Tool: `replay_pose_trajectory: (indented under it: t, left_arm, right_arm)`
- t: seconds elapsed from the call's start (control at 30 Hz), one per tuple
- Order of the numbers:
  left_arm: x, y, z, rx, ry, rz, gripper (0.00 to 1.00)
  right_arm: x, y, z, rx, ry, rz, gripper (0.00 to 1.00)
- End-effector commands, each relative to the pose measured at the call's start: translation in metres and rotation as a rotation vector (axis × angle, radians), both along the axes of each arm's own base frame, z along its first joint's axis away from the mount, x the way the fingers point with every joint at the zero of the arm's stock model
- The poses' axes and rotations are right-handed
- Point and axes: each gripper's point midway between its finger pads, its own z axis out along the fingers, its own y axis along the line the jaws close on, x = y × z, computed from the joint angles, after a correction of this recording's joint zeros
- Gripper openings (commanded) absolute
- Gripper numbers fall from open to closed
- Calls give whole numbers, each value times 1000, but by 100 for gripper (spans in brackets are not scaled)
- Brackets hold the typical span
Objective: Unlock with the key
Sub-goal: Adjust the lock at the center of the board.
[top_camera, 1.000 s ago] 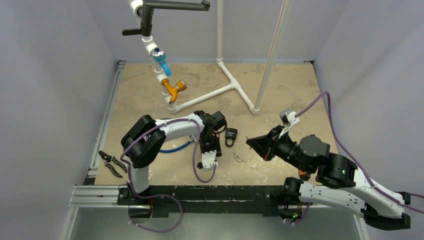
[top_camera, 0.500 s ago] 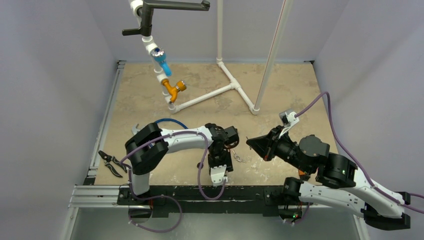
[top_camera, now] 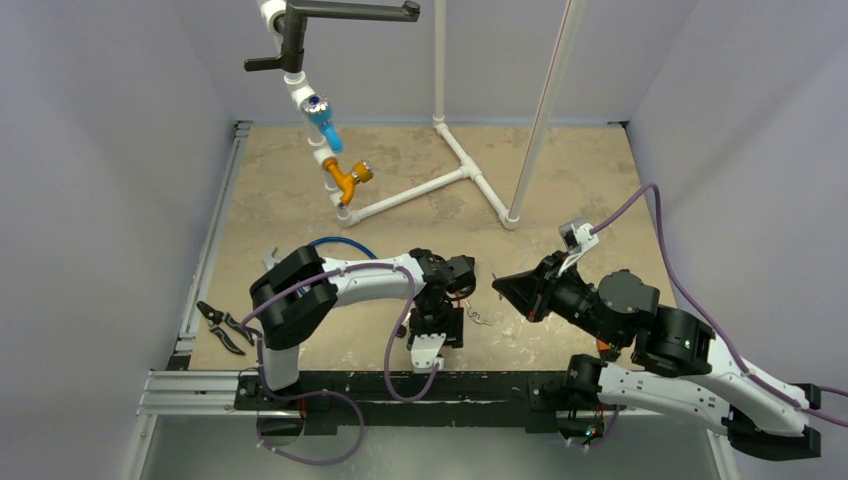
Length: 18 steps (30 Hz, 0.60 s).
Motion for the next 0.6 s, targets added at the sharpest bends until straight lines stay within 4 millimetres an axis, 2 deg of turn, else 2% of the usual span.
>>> replay_pose_trajectory:
  t: [0.0,0.3,0.57]
  left_arm:
    - [2,-12,-4,-78,-81,-301,61]
    - [12,-11,-10,-63,-171,-507,57]
    - [10,-20,-11,-80,-197,-626,55]
  right_arm:
    - [-2,-2,15,46,-4,0,0]
    - [-4,-5,13,48,-1,-1,0]
    - [-4,-5,13,52,4,2,0]
